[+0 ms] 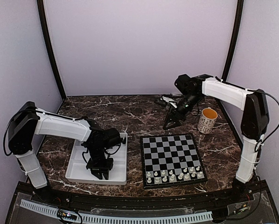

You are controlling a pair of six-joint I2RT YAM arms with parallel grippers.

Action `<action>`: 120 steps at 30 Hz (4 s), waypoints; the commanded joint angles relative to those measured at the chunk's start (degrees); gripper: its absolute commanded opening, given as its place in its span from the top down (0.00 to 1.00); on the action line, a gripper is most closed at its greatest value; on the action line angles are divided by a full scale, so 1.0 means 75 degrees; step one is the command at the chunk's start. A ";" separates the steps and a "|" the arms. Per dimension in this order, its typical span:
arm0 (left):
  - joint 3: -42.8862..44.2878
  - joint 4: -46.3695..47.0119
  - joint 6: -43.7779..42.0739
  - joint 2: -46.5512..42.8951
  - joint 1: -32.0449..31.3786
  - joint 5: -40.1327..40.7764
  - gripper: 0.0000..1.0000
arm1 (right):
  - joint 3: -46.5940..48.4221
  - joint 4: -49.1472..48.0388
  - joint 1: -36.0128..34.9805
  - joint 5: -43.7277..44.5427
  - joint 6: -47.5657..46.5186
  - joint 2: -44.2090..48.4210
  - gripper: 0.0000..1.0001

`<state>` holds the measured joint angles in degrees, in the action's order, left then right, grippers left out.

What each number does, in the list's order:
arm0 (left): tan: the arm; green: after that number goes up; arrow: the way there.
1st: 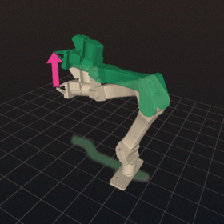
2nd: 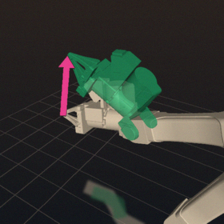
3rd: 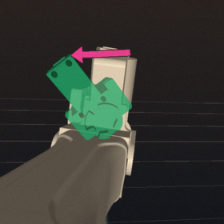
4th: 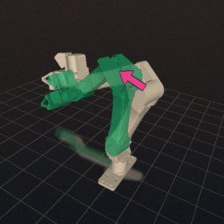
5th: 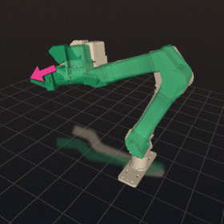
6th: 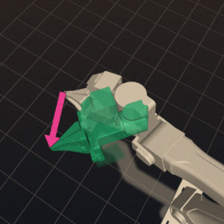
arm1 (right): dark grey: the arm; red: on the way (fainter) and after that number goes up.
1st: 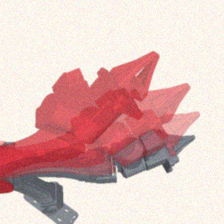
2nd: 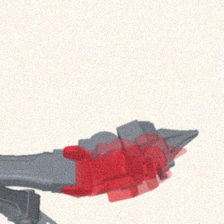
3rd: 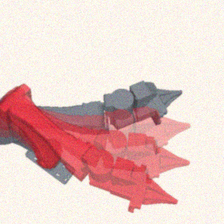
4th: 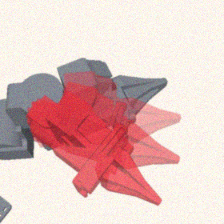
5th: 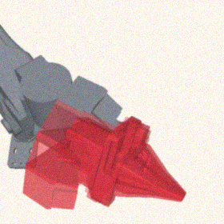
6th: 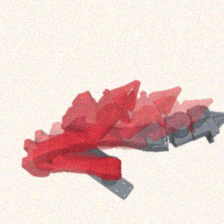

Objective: Set up the chess pieces on the board
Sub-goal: Pawn the item in the storage box, then pass from the left arm to the right

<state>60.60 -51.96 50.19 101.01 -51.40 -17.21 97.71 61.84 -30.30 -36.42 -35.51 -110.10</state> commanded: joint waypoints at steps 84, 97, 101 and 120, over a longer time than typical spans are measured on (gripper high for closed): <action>-0.5974 1.0267 0.4223 -0.5151 0.1336 -0.0405 0.83 | -0.0863 -0.6710 -0.3913 0.0112 0.4205 -0.1539 0.49; -0.5989 1.0422 0.4203 -0.5077 0.1407 -0.0478 0.83 | -0.0794 -0.6783 -0.3913 -0.0177 0.4162 -0.1659 0.66; -0.5982 1.0503 0.4203 -0.5001 0.1404 -0.0522 0.83 | -0.0818 -0.6856 -0.3916 -0.0260 0.4166 -0.1667 0.73; -0.5632 0.9815 0.3533 -0.5232 0.1492 -0.0257 0.54 | -0.0830 -0.6392 -0.3888 -0.0070 0.3711 -0.1496 1.00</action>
<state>15.99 25.36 80.68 64.14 -40.93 -20.49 90.21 12.49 -59.24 -37.85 -4.71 -122.04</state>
